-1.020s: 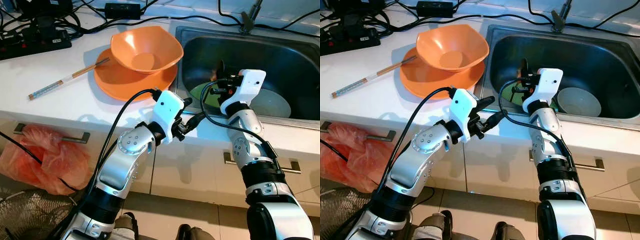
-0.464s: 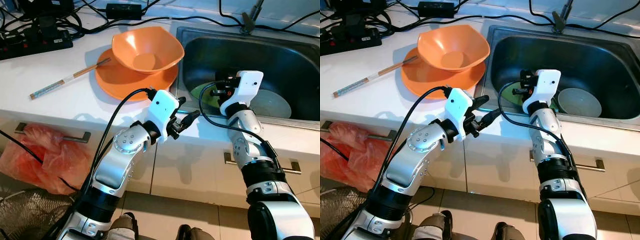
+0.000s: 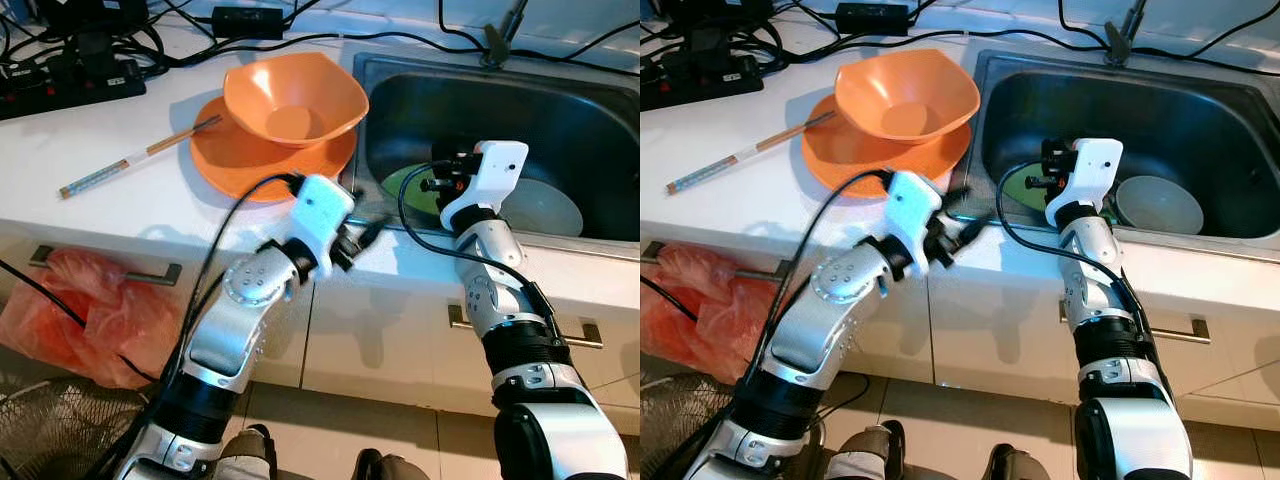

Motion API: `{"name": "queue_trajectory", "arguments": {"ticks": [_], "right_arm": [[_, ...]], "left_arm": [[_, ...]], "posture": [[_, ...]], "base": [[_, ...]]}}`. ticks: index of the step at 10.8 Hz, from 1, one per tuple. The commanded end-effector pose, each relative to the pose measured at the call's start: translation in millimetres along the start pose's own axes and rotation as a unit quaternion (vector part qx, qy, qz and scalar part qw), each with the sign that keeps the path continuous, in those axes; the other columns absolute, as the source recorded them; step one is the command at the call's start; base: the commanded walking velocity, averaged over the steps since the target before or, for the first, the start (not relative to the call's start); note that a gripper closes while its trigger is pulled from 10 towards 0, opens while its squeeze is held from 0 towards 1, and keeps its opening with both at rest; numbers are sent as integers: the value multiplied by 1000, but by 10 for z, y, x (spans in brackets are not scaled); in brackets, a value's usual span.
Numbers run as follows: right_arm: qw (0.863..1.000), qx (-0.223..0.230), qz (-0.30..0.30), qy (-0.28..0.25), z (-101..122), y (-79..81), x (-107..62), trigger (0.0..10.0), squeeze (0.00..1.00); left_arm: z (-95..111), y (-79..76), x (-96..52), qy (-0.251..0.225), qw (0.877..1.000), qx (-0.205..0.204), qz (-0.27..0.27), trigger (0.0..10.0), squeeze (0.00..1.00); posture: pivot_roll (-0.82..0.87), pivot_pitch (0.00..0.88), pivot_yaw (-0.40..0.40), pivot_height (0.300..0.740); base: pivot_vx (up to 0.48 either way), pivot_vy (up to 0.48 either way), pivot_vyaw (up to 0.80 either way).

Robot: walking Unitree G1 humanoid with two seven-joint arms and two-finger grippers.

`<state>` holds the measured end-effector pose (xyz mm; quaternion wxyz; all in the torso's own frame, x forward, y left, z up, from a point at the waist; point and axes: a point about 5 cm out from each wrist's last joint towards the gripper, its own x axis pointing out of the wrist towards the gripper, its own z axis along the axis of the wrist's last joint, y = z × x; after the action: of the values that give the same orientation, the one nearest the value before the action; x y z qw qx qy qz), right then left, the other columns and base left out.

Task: Kitchen organization

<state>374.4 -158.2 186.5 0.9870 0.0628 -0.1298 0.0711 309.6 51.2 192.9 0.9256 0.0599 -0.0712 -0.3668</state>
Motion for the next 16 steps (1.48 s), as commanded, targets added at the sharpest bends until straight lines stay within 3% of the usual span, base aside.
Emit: {"name": "queue_trajectory", "arguments": {"ticks": [1, 5, 7, 8, 10, 12, 14, 15, 16], "right_arm": [[1000, 11, -10, -23, 107, -39, -1, 10000, 0], [993, 50, -7, -108, 556, 18, 31, 10000, 0], [989, 88, 18, -114, 615, 36, -45, 10000, 0], [988, 121, 36, -91, 522, 15, -125, 10000, 0], [990, 132, 53, -20, 156, 11, -310, 10000, 0], [989, 137, 43, 21, -26, 37, -415, 10000, 0], [988, 146, 43, 28, -33, 48, -428, 10000, 0], [988, 147, 44, 31, -47, 59, -444, 10000, 0], [988, 148, 45, 31, -49, 64, -450, 10000, 0]], "left_arm": [[45, 13, 20, -12, 1000, 3, 7, 10000, 0], [350, 81, 45, -86, 996, 11, 36, 10000, 0], [573, 166, 14, -126, 990, 32, 60, 10000, 0], [707, 273, -39, -144, 985, 52, 79, 10000, 0], [912, 632, -218, -156, 972, 102, 145, 10000, 0], [905, 1014, -459, -115, 959, 156, 206, 10000, 0], [849, 1279, -662, -71, 951, 178, 242, 10000, 0], [703, 1496, -839, -16, 945, 186, 267, 10000, 729], [672, 1535, -881, -4, 944, 189, 271, 10000, 1000]], "posture": [[213, 162, -42, 740], [204, 166, -43, 740], [208, 171, -48, 740], [210, 172, -48, 740], [212, 175, -43, 740], [221, 180, -33, 740], [224, 178, -25, 740], [220, 175, -21, 740], [219, 171, -20, 740]], "base": [[0, 0, 0], [0, 0, 0], [0, 0, 0], [0, 0, 0], [0, 0, 0], [0, 0, 0], [0, 0, 0], [0, 0, 0], [0, 0, 0]]}}
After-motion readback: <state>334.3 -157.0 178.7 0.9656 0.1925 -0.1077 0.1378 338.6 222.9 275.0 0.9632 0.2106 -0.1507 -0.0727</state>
